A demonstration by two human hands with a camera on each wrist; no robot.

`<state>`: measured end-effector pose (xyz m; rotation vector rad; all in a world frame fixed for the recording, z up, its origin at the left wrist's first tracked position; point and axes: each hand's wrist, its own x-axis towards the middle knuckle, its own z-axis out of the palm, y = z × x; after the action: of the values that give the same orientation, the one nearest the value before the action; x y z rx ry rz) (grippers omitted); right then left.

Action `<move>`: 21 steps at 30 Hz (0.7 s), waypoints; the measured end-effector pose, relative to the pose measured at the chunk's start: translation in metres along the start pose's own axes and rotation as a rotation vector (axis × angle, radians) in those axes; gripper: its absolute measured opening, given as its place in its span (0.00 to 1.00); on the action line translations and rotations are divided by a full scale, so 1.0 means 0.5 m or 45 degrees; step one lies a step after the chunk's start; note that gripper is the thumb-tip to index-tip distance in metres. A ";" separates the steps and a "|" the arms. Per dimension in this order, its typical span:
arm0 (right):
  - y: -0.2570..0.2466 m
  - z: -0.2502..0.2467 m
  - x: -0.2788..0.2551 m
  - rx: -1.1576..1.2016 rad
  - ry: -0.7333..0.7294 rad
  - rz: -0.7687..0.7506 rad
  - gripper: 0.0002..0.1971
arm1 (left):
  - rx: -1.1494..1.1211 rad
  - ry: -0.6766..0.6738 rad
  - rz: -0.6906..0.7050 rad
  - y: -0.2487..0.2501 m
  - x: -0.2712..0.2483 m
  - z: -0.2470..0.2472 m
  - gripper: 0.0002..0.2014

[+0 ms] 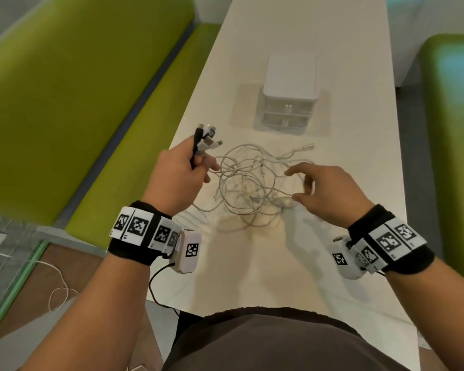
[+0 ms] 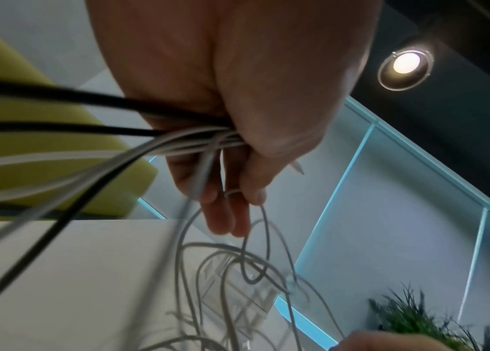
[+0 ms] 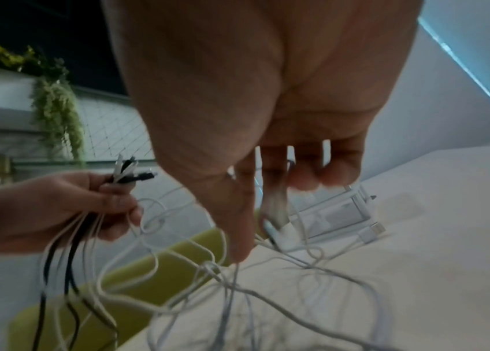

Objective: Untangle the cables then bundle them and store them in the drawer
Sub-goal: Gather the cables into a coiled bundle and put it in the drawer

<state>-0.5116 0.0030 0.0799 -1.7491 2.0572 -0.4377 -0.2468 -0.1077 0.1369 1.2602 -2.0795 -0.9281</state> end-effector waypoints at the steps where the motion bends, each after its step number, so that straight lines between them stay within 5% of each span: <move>1: -0.004 -0.004 0.001 0.046 0.010 -0.053 0.15 | 0.005 -0.037 0.010 0.000 -0.003 0.003 0.20; 5: -0.053 -0.007 0.003 0.037 0.385 -0.368 0.03 | -0.013 -0.132 0.009 0.006 -0.009 0.024 0.19; 8: -0.089 0.004 0.008 0.115 0.440 -0.564 0.13 | -0.081 -0.200 0.024 0.009 -0.015 0.039 0.16; 12: -0.102 0.037 0.018 0.225 0.187 -0.380 0.24 | -0.237 -0.177 -0.049 0.005 -0.015 0.039 0.13; 15: -0.101 0.046 0.016 0.371 0.295 -0.259 0.20 | -0.192 -0.070 -0.088 0.007 -0.017 0.034 0.20; 21: -0.089 0.025 0.001 0.433 0.508 -0.271 0.06 | -0.081 0.140 -0.185 0.001 -0.012 0.021 0.16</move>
<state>-0.4671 -0.0046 0.0906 -1.7769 1.8947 -1.2117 -0.2523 -0.0993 0.1301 1.4116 -1.8800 -0.9579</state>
